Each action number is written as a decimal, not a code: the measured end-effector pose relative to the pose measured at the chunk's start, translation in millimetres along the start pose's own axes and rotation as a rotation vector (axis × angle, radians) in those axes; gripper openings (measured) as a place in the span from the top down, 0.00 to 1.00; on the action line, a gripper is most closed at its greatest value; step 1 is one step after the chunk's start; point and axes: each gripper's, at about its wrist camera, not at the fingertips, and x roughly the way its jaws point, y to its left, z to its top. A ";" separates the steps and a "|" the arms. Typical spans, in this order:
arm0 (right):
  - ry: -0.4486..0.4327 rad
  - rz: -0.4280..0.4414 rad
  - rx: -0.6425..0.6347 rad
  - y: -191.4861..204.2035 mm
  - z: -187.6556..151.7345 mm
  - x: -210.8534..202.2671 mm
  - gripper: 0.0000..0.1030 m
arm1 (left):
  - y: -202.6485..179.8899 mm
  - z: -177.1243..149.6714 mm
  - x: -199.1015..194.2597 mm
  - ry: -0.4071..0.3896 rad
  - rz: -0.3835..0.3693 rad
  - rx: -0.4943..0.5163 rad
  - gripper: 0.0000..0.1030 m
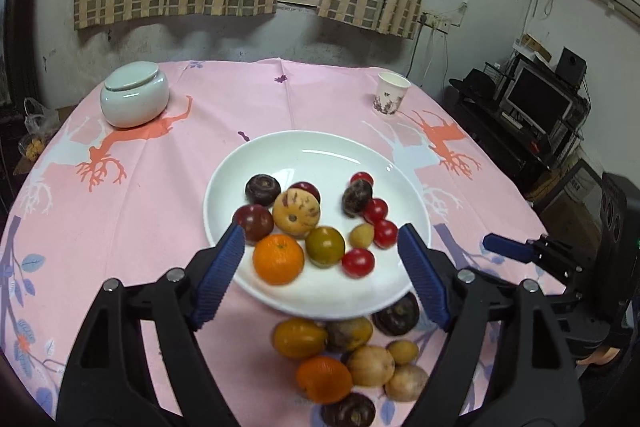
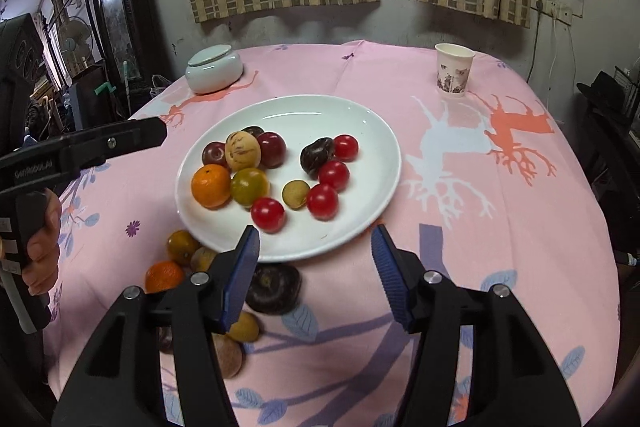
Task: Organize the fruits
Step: 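Carry both fruits over the white plate and open both tools, then move both tools back toward the fruit pile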
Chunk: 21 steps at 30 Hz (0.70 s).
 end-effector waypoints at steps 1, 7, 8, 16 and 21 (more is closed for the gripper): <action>0.001 -0.004 -0.018 5.7 -3.8 -1.9 0.43 | -2.1 -5.4 -5.1 -0.002 0.010 0.014 0.18; 0.063 0.068 -0.069 34.0 -30.6 -1.2 0.43 | -5.9 -41.4 -23.7 0.034 0.030 0.051 0.17; 0.068 0.079 -0.079 37.0 -34.4 -2.0 0.43 | -5.3 -47.2 -26.2 0.037 0.040 0.057 0.16; 0.143 0.144 -0.162 65.1 -65.9 0.5 0.43 | 18.8 -85.3 -32.4 0.095 0.045 -0.024 0.14; 0.182 0.110 -0.224 80.7 -75.9 14.5 0.50 | 26.0 -98.5 -36.9 0.103 0.049 -0.038 0.14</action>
